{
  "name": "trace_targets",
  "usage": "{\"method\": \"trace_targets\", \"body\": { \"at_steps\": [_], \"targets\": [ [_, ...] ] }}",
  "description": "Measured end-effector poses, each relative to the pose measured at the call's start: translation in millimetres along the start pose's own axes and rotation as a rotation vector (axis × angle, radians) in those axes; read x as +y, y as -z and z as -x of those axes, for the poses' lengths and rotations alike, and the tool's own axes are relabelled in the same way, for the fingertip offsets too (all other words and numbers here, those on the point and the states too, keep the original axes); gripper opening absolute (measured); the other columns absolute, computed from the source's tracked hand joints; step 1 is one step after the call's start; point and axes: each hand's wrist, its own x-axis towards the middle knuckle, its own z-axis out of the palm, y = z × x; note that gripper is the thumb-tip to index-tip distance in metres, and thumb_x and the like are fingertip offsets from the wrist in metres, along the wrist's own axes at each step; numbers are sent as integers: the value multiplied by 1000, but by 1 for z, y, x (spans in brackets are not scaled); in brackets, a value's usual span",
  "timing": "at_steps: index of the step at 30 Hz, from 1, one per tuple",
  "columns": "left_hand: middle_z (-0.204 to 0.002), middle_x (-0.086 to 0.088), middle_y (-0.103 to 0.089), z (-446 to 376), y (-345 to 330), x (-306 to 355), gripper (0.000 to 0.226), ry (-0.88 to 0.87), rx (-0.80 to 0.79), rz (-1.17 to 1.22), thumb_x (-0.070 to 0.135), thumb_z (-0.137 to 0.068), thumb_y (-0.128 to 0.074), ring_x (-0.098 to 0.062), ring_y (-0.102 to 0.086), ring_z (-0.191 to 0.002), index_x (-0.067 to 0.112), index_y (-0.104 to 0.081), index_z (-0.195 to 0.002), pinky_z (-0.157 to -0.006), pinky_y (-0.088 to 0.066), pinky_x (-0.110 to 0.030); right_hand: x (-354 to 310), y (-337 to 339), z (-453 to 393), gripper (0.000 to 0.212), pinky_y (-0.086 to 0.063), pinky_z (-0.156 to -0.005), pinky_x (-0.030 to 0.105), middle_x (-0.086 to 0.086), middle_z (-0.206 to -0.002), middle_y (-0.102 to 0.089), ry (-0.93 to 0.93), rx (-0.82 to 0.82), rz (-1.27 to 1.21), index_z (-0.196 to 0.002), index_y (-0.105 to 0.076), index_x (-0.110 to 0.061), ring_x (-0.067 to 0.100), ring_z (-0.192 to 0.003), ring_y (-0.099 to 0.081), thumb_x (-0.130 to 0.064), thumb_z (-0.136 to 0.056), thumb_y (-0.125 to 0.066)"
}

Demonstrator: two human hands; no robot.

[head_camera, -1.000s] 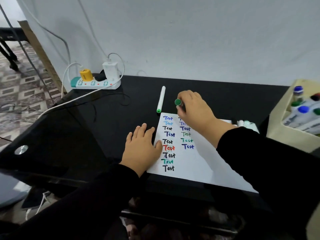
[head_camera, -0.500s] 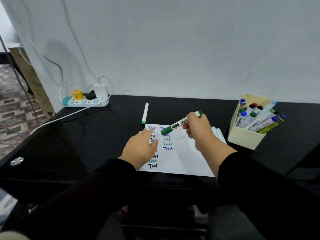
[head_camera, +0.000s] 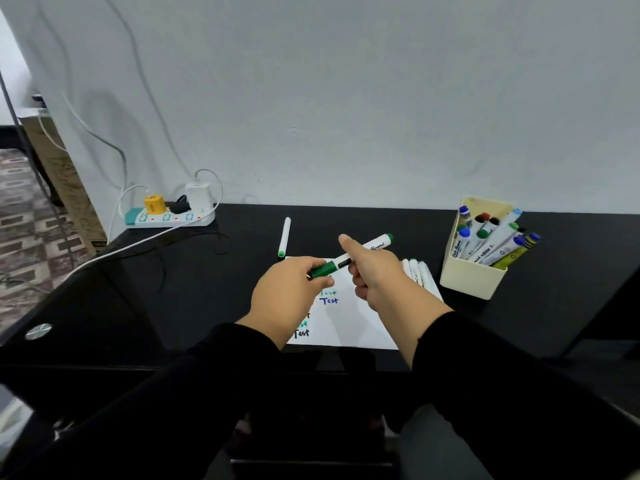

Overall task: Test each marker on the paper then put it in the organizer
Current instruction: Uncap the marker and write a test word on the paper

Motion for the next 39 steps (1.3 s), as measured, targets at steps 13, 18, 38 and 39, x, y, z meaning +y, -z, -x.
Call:
{"method": "trace_targets", "body": {
  "at_steps": [13,18,38,39],
  "targets": [
    [-82,-3,-72,-1,10,-4,20,193,-208,218,30,-88,-61,-16,-68,-79,16,-70,-78,-82,-54,-34,8,-13,-11,27,-24,-38,21,-4,-34,-30,57,-39,37,-63,-37,-13,11,-34,-22,-14,-86,-50],
    [-78,0,-70,-2,16,-7,18,303,-252,397,27,-90,-62,-10,-64,-70,11,-69,-83,-73,-52,-24,8,-23,-13,26,-22,-39,22,-1,-40,-31,34,-45,85,-63,-37,-13,12,-38,-22,-14,-86,-50],
    [-94,6,-66,-11,11,-54,32,251,-107,-46,37,-92,-55,-10,-57,-80,22,-63,-119,-63,-39,-25,20,-10,-45,27,-26,-36,15,1,-51,-43,-113,42,-54,-68,-47,-13,9,-38,-28,-26,-89,-58],
    [-102,5,-66,-14,6,-58,35,244,-102,-52,37,-92,-54,-12,-58,-87,21,-61,-123,-67,-39,-25,24,-9,-45,28,-28,-35,16,2,-55,-47,-96,32,-49,-69,-51,-13,9,-42,-31,-30,-89,-61]
  ]
}}
